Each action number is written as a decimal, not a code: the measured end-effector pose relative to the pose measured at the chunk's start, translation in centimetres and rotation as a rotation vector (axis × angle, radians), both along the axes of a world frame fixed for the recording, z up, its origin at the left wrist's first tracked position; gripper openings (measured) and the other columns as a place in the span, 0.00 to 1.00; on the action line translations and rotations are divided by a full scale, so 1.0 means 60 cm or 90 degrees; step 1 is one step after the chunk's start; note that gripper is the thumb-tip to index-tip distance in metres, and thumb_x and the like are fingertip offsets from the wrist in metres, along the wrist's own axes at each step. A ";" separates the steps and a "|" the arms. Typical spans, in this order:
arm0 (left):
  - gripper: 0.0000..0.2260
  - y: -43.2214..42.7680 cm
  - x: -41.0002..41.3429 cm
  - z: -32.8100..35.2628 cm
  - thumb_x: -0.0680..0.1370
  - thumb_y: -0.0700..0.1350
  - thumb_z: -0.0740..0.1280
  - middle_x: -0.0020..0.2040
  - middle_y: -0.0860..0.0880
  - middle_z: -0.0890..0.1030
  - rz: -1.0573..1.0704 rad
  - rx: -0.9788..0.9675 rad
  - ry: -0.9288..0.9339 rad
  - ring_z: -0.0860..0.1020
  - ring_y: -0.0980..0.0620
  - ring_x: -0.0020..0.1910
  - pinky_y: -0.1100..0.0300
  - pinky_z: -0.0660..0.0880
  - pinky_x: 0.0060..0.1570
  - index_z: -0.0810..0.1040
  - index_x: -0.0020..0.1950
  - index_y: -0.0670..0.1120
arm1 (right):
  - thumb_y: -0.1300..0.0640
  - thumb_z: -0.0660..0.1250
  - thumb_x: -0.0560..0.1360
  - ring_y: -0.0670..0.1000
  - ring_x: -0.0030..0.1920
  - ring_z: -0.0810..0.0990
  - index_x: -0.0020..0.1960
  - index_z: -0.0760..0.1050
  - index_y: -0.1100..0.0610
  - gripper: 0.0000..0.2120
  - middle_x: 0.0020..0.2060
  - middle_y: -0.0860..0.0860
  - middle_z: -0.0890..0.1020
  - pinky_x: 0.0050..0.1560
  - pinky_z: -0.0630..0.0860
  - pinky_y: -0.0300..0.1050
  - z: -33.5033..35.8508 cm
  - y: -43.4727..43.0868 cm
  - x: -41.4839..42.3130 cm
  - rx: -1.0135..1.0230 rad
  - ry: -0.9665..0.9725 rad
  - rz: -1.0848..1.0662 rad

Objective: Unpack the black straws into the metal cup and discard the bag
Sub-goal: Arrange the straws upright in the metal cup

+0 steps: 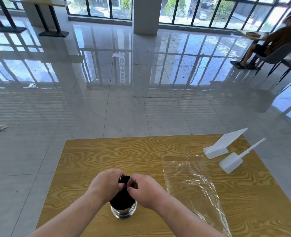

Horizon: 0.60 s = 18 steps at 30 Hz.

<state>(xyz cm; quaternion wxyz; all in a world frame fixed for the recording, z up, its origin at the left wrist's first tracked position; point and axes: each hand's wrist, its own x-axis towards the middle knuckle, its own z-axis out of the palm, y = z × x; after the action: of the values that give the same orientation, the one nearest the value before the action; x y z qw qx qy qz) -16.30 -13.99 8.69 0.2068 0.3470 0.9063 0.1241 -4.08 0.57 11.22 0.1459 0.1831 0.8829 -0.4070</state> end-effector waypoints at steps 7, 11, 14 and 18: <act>0.04 -0.003 -0.007 0.019 0.78 0.54 0.69 0.43 0.58 0.82 0.003 -0.012 -0.014 0.79 0.57 0.44 0.63 0.73 0.41 0.79 0.44 0.58 | 0.49 0.65 0.80 0.45 0.40 0.79 0.53 0.79 0.47 0.05 0.41 0.43 0.81 0.38 0.76 0.42 -0.004 0.007 0.004 0.004 0.003 -0.011; 0.06 -0.009 -0.011 0.031 0.78 0.57 0.70 0.43 0.59 0.82 0.007 0.009 0.007 0.80 0.57 0.44 0.61 0.76 0.43 0.79 0.42 0.59 | 0.49 0.66 0.80 0.46 0.41 0.83 0.51 0.79 0.46 0.04 0.42 0.44 0.84 0.38 0.79 0.42 -0.003 0.007 0.004 -0.002 -0.001 -0.027; 0.06 -0.010 -0.016 0.044 0.78 0.57 0.70 0.44 0.60 0.83 0.011 0.038 0.029 0.79 0.58 0.46 0.61 0.75 0.46 0.83 0.45 0.57 | 0.48 0.66 0.80 0.46 0.40 0.84 0.52 0.79 0.45 0.05 0.42 0.45 0.85 0.37 0.78 0.41 -0.002 0.005 0.002 -0.004 0.004 -0.039; 0.06 -0.006 -0.024 0.067 0.78 0.55 0.72 0.43 0.59 0.84 0.010 0.065 0.038 0.80 0.59 0.44 0.63 0.71 0.43 0.85 0.45 0.54 | 0.49 0.65 0.81 0.43 0.34 0.78 0.53 0.80 0.46 0.05 0.38 0.45 0.83 0.34 0.75 0.41 0.003 0.009 -0.004 0.004 0.023 -0.048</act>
<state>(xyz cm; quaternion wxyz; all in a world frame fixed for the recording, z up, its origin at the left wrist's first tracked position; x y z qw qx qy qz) -17.72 -14.38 12.72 0.1607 0.3536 0.9073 0.1612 -4.34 1.10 11.37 0.1140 0.2093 0.8792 -0.4126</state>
